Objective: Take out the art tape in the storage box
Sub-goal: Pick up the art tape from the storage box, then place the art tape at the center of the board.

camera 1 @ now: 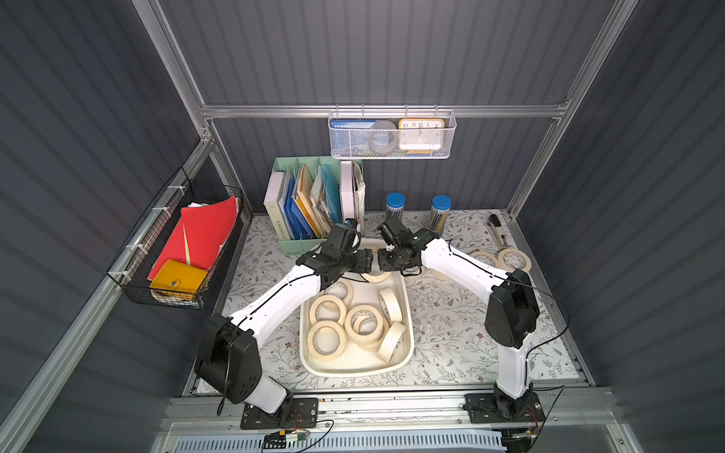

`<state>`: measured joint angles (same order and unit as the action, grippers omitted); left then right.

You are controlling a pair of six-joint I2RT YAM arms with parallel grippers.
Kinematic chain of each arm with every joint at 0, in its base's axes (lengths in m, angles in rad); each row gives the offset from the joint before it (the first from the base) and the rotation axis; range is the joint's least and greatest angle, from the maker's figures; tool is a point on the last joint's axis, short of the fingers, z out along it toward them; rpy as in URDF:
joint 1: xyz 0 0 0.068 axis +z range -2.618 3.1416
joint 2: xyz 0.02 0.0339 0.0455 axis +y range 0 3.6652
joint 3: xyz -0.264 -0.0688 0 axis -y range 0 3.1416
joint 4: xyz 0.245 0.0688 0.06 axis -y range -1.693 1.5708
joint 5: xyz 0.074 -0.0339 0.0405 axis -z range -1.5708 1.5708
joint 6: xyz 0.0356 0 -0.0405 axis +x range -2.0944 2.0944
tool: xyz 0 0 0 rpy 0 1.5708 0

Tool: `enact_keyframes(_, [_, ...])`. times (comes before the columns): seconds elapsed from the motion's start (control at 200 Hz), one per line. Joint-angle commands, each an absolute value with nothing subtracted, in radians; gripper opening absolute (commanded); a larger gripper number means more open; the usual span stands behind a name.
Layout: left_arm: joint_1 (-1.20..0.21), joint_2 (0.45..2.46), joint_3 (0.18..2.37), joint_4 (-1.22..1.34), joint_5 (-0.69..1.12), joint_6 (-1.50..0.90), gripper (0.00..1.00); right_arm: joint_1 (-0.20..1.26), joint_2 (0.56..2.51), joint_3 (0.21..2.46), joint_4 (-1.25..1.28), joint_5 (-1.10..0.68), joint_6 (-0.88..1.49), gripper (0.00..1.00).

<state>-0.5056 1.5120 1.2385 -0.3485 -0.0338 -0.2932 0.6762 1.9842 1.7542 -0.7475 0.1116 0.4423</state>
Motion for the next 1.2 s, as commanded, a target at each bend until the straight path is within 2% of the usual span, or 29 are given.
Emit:
enact_keyframes(0.0, [-0.513, 1.441, 1.182, -0.289, -0.082, -0.314, 0.87, 0.631, 1.954, 1.774, -0.813, 0.209, 0.45, 0.0])
enact_keyframes(0.115, [-0.514, 1.388, 1.145, -0.272, -0.131, -0.316, 0.91, 0.556, 1.865, 1.678, -0.822, 0.241, 0.456, 0.0])
enact_keyframes(0.365, [-0.512, 1.386, 1.095, -0.237, -0.121, -0.345, 0.91, 0.319, 1.549, 1.377, -0.859, 0.304, 0.455, 0.0])
enact_keyframes(0.46, [-0.512, 1.398, 1.078, -0.197, -0.107, -0.35, 0.91, 0.163, 1.443, 1.241, -0.854, 0.328, 0.443, 0.0])
enact_keyframes(0.585, [-0.512, 1.434, 1.09, -0.177, -0.084, -0.341, 0.9, -0.1, 1.367, 1.076, -0.799, 0.245, 0.434, 0.0])
enact_keyframes(0.74, [-0.512, 1.477, 1.11, -0.148, -0.046, -0.328, 0.9, -0.333, 1.398, 0.975, -0.727, 0.174, 0.434, 0.0])
enact_keyframes(0.86, [-0.51, 1.475, 1.085, -0.093, -0.028, -0.336, 0.9, -0.446, 1.456, 0.95, -0.656, 0.172, 0.433, 0.0])
enact_keyframes(1.196, [-0.503, 1.48, 1.049, -0.055, 0.026, -0.356, 0.89, -0.526, 1.677, 1.042, -0.541, 0.153, 0.432, 0.0])
